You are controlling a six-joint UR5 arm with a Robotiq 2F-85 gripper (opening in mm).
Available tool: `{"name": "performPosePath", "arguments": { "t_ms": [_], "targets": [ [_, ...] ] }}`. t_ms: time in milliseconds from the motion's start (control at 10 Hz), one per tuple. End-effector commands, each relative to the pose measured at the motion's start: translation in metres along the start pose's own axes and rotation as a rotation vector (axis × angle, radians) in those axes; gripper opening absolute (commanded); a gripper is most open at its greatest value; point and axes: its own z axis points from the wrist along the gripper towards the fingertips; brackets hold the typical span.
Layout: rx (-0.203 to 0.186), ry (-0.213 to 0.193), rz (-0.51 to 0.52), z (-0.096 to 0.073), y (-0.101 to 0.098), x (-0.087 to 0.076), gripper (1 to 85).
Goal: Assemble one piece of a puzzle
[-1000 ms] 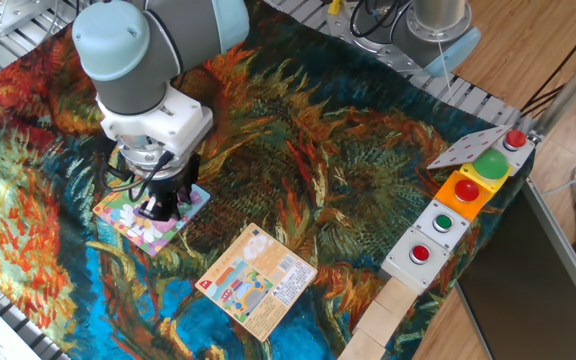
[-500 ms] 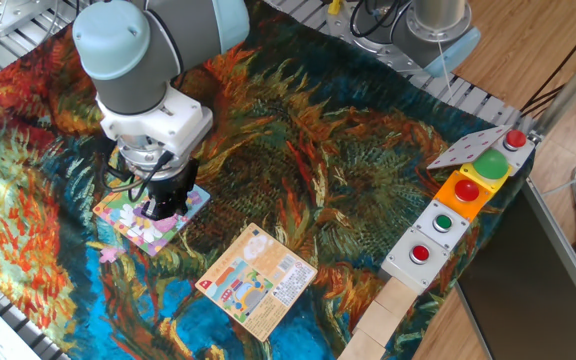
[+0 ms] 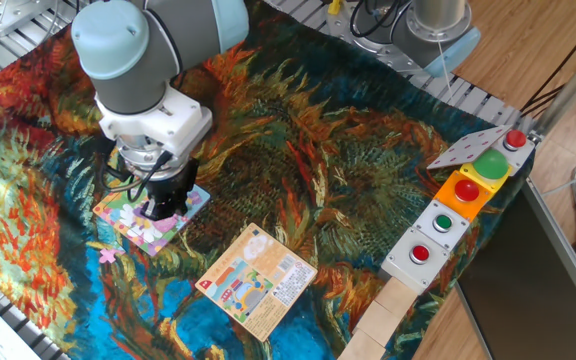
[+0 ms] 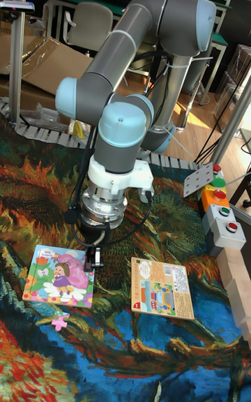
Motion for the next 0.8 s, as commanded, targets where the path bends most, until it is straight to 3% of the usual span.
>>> {"name": "performPosePath", "arguments": {
  "t_ms": [0, 500, 700],
  "targets": [
    [0.002, -0.005, 0.013, -0.004, -0.002, 0.001, 13.0],
    [-0.01, 0.013, 0.056, -0.016, -0.003, 0.015, 13.0],
    [-0.013, -0.001, 0.097, -0.021, -0.002, 0.019, 13.0]
  ]
}}
